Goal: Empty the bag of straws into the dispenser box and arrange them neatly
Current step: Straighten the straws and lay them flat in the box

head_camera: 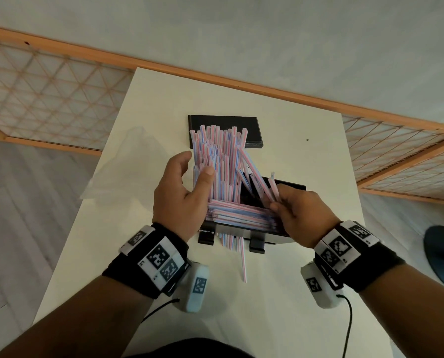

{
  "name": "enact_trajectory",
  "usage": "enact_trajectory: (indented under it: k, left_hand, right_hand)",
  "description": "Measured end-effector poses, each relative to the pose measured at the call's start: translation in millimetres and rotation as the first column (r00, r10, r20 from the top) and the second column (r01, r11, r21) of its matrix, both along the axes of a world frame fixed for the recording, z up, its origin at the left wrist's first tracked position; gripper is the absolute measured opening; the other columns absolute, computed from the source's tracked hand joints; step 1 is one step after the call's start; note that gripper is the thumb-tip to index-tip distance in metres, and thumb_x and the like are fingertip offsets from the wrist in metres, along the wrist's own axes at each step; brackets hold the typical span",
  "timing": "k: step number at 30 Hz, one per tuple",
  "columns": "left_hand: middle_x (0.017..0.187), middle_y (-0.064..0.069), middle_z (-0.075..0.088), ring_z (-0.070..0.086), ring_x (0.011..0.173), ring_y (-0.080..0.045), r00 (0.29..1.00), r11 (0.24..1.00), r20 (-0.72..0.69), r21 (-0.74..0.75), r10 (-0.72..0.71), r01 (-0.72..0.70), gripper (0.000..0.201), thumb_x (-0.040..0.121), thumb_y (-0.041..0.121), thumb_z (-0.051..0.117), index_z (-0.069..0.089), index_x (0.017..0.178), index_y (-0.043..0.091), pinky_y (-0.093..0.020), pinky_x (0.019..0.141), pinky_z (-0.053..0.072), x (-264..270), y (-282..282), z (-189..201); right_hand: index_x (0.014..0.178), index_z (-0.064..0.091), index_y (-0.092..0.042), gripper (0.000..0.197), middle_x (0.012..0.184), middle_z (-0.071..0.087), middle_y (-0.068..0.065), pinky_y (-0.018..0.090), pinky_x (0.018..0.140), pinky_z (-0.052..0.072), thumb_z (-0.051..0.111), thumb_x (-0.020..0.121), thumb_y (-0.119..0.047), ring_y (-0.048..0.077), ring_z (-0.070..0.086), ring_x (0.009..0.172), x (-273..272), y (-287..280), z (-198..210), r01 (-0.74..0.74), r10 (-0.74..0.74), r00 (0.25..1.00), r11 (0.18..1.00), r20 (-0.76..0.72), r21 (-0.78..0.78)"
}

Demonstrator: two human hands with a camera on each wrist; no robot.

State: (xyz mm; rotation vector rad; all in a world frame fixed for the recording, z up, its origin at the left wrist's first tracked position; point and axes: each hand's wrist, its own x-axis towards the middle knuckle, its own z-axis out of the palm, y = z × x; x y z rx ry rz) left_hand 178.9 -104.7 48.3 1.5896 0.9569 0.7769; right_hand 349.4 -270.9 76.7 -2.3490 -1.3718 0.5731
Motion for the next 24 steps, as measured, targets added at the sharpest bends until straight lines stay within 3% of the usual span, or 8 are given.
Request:
enact_trajectory:
  k: [3,5,7,8,12,16,21,24]
  left_hand:
    - [0.147,0.002,0.052,0.049,0.136,-0.010,0.994,0.997,0.105,-0.069,0.028,-0.021,0.082,0.082,0.067,0.049,0.045,0.146,0.015,-0.042,0.116,0.040,4.2,2.2,5.1]
    - [0.156,0.006,0.039,0.038,0.144,-0.005,0.987,0.995,0.163,-0.095,-0.008,0.024,0.086,0.087,0.066,0.043,0.032,0.156,0.016,-0.037,0.122,0.032,7.1,0.4,12.8]
    - [0.161,0.005,0.032,0.031,0.149,-0.008,0.989,0.996,0.115,0.021,-0.087,0.086,0.078,0.095,0.058,0.037,0.023,0.159,0.015,-0.030,0.123,0.025,11.1,-3.7,15.5]
    - [0.162,0.002,0.032,0.031,0.149,-0.013,0.992,0.984,0.028,0.127,-0.126,0.122,0.072,0.099,0.053,0.035,0.022,0.158,0.013,-0.027,0.122,0.023,14.0,-5.7,14.0]
    - [0.162,-0.027,0.026,0.029,0.149,-0.041,0.955,0.944,-0.248,0.245,-0.160,0.222,0.085,0.100,0.058,0.033,0.015,0.156,-0.003,-0.057,0.120,0.027,16.4,-11.4,-6.0]
    - [0.170,-0.007,0.012,0.024,0.153,-0.020,0.992,0.995,-0.099,0.051,-0.079,0.084,0.104,0.092,0.056,0.062,0.000,0.161,0.010,-0.043,0.124,0.027,7.6,-13.7,-4.3]
    - [0.152,-0.008,0.050,0.055,0.135,-0.025,0.981,0.987,-0.149,-0.120,-0.125,0.107,0.112,0.071,0.090,0.054,0.020,0.154,0.023,-0.048,0.110,0.046,10.6,-16.4,-23.4]
    - [0.136,0.000,0.062,0.066,0.117,-0.016,0.980,0.983,-0.133,-0.127,-0.147,0.131,0.096,0.079,0.073,0.063,0.027,0.148,0.016,-0.037,0.099,0.056,10.9,-16.2,-27.7]
  right_hand:
    - [0.096,0.064,-0.016,0.012,0.075,0.063,-0.004,0.030,0.064,0.039,0.056,0.092,-0.008,0.018,0.055,0.068,-1.3,-2.9,-6.3,0.008,-0.009,1.000,0.998,-0.013,-0.065]
    - [0.091,0.060,-0.020,0.010,0.068,0.055,-0.011,0.025,0.063,0.033,0.057,0.093,-0.010,0.006,0.049,0.061,-6.4,-1.0,-9.4,-0.040,0.038,0.999,0.995,-0.024,-0.090]
    - [0.097,0.059,-0.022,0.003,0.075,0.057,-0.014,0.023,0.067,0.035,0.058,0.094,-0.021,0.004,0.049,0.065,-13.6,4.8,-9.3,-0.080,0.074,0.996,0.989,-0.049,-0.121]
    - [0.106,0.061,-0.020,0.014,0.085,0.062,-0.011,0.022,0.070,0.037,0.059,0.095,-0.029,0.007,0.053,0.072,-16.7,8.3,-8.6,-0.083,0.075,0.995,0.986,-0.061,-0.143]
    - [0.124,0.059,-0.015,0.042,0.110,0.069,-0.001,0.021,0.083,0.043,0.058,0.094,-0.045,0.017,0.063,0.099,-19.6,22.2,-0.7,-0.082,0.073,0.996,0.974,-0.050,-0.212]
    - [0.135,0.055,-0.018,0.049,0.128,0.063,0.000,0.020,0.091,0.037,0.054,0.095,-0.046,0.019,0.057,0.118,-6.4,35.5,-2.0,-0.031,0.006,0.997,0.939,-0.074,-0.343]
    - [0.127,0.062,-0.007,0.035,0.130,0.061,0.009,0.034,0.105,0.038,0.043,0.102,-0.024,0.028,0.051,0.125,-7.8,63.6,-11.6,0.006,-0.122,0.970,0.876,-0.210,-0.483]
    - [0.128,0.057,-0.001,0.033,0.129,0.059,0.014,0.035,0.104,0.037,0.040,0.101,-0.010,0.031,0.050,0.126,-9.4,74.9,-10.9,-0.132,0.025,0.982,0.805,-0.189,-0.578]
